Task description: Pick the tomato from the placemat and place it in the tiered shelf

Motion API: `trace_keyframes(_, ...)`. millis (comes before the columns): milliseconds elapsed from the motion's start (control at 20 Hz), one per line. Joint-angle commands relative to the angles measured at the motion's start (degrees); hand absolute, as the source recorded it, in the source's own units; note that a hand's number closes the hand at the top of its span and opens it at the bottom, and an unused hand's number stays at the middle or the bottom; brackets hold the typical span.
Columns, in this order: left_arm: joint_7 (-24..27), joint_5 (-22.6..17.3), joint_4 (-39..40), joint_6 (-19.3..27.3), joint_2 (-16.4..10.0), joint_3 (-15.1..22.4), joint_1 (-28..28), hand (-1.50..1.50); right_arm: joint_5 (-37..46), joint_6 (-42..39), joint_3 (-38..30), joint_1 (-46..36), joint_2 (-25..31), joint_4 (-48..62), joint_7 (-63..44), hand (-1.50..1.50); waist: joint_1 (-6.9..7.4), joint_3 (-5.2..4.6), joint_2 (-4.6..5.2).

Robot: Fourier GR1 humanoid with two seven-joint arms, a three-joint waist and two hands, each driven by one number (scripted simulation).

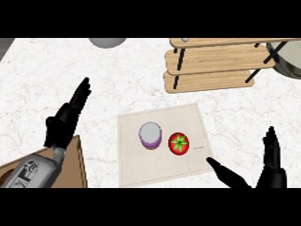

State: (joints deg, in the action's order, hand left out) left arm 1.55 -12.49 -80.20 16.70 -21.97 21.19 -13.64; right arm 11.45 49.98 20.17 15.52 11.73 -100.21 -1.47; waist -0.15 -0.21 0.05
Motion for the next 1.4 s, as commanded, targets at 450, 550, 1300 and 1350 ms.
trace_keyframes(450, -0.8, 1.8, 1.2, -0.2, 2.2, 0.9, -1.5, 0.00, 24.0, -23.9, 8.9, -6.1, 12.8, -12.7, -47.5, -1.50, 1.09, -0.36, 0.25)
trace_keyframes(550, -1.6, 1.1, -1.0, -1.0, 0.6, 0.4, 0.0, 0.00, 26.7, -29.6, 9.1, -7.8, 14.8, -15.0, -54.7, -1.50, 1.77, -0.30, -0.14)
trace_keyframes(1300, 0.8, 1.7, 2.1, -3.4, 2.4, -2.4, -0.7, 0.00, 42.4, -49.2, 15.3, -28.9, -8.6, -10.1, -79.5, -1.50, 0.36, 0.12, -0.01)
trace_keyframes(1350, 1.2, 3.4, 0.9, -1.3, 2.7, -1.6, 1.0, 0.00, 43.7, -51.5, 14.8, -28.5, -8.9, -12.9, -81.8, -1.50, 0.28, 0.11, -0.18)
